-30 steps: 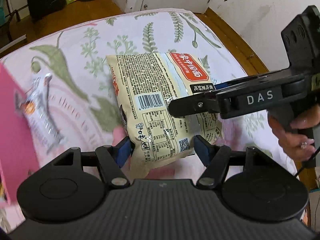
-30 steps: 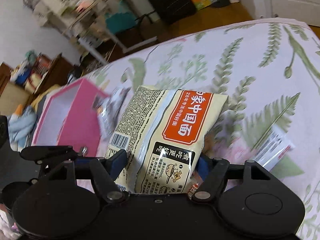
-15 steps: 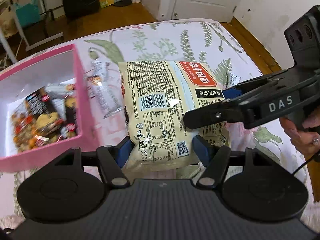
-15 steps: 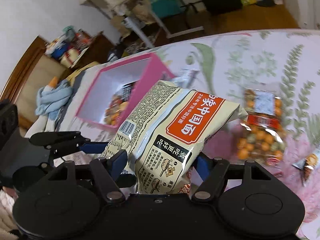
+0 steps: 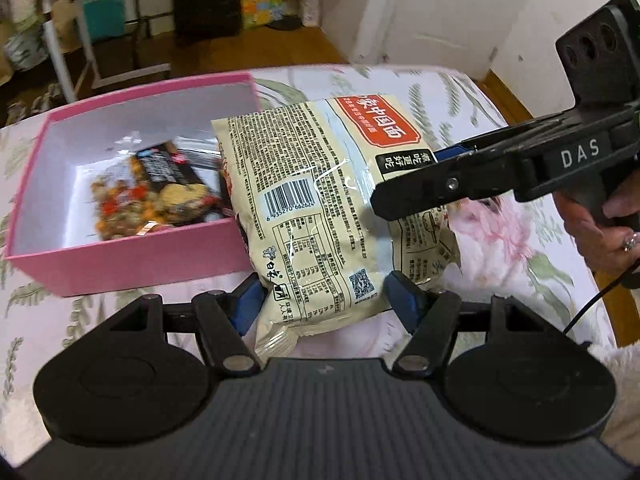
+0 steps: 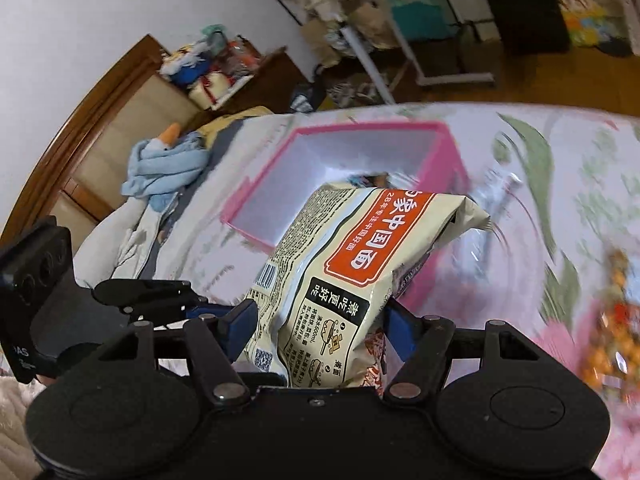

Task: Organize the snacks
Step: 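Carry the noodle bag over the pink box with both tools, then open both tools to drop the noodle bag into the box, then grasp the clear orange-and-green nut bag with the left tool while the right tool grips it too, then carry the nut bag over the pink box with both tools, then open both tools to drop the nut bag into the box, then grasp a white wafer bar with the left tool while the right tool grasps another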

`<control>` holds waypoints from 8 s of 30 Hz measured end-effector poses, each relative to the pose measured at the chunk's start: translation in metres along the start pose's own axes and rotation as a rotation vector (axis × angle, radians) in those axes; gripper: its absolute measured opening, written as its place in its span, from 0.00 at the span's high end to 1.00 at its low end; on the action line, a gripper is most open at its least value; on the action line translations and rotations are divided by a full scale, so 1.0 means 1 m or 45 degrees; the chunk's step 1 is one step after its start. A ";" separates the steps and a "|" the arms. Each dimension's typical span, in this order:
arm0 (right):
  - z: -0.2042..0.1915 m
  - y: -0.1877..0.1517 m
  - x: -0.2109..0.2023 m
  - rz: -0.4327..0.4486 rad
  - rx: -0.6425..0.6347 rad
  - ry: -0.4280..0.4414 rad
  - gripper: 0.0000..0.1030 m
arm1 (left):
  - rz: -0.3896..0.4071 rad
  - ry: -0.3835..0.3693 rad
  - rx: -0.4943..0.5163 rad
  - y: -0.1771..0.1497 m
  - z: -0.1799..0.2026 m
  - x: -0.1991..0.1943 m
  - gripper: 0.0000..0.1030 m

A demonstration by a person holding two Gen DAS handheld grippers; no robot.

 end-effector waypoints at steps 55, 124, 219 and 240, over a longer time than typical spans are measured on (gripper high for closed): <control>0.063 0.037 -0.024 0.157 -0.065 -0.409 0.29 | 0.183 0.480 -0.047 0.048 -0.102 0.008 0.36; 0.055 -0.111 -0.047 0.123 -0.195 -0.686 0.08 | -0.160 -0.276 -0.056 0.019 0.121 0.109 0.57; 0.197 -0.131 -0.127 0.612 0.370 -0.910 0.07 | 0.283 0.667 -0.171 0.039 0.089 0.170 0.52; 0.236 -0.128 -0.094 0.654 0.523 -0.831 0.51 | 0.179 0.917 -0.146 0.060 0.053 0.236 0.59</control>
Point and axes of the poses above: each gripper's, at about its wrist camera, not at the fingertips, and x roughly the way its jaws point, z to its right, y to its top, the point moved 4 cm from there along x, roughly the way its jaws point, and after that the axes turned 3 degrees about z, right-handed, at the moved point
